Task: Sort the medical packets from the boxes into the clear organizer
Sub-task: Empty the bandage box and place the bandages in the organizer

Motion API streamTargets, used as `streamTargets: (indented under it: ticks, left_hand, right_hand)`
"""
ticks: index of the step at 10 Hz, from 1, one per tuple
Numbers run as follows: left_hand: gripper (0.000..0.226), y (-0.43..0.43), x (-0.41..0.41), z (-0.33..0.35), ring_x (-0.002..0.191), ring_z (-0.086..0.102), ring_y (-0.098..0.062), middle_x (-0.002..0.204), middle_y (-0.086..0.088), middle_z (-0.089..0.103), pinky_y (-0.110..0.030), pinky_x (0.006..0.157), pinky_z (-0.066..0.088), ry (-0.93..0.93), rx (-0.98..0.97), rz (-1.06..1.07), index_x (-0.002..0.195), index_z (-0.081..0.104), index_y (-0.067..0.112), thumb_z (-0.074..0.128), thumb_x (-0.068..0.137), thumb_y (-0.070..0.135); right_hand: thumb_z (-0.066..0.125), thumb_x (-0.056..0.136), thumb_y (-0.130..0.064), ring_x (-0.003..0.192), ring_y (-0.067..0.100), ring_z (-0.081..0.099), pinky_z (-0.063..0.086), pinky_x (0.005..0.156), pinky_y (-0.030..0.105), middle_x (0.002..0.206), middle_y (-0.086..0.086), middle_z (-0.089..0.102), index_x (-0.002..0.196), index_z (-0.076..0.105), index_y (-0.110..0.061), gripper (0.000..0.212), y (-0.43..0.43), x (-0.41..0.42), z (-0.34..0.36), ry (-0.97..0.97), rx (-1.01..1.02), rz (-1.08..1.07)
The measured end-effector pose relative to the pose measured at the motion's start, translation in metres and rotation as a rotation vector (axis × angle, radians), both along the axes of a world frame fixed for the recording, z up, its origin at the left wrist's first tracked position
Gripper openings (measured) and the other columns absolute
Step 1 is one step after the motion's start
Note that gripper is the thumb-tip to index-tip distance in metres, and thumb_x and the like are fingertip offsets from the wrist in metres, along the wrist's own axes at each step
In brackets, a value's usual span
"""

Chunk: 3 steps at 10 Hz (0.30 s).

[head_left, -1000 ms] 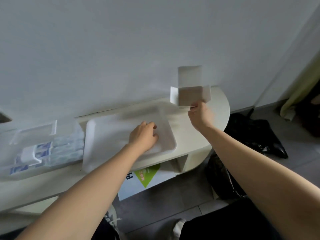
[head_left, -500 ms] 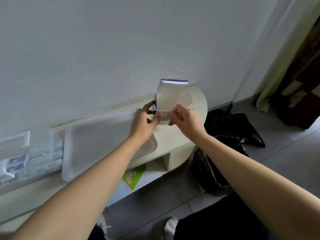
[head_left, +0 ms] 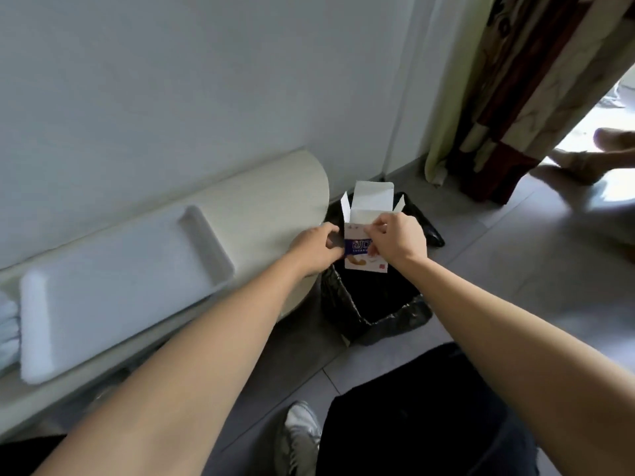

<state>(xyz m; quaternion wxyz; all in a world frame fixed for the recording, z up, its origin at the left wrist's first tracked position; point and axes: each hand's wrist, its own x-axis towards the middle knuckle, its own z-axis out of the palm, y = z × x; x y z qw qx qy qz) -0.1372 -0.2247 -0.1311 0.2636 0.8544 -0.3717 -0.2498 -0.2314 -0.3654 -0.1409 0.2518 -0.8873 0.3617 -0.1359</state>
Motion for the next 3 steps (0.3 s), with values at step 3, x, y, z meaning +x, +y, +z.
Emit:
streamTargets:
  ticks: [3]
  left_hand:
    - [0.024,0.030,0.000,-0.008,0.092,0.059,-0.014,0.109,0.002,0.067,-0.023,0.083,0.045,-0.048,-0.075,0.095,0.111,0.068,0.021,0.056,0.089,0.020]
  right_hand:
    - [0.059,0.086,-0.012,0.082,0.021,0.069,0.053,0.079,0.029,0.083,0.003,0.070,0.100,0.072,-0.013,0.019,0.025,0.004,-0.035,0.272,0.387,0.300]
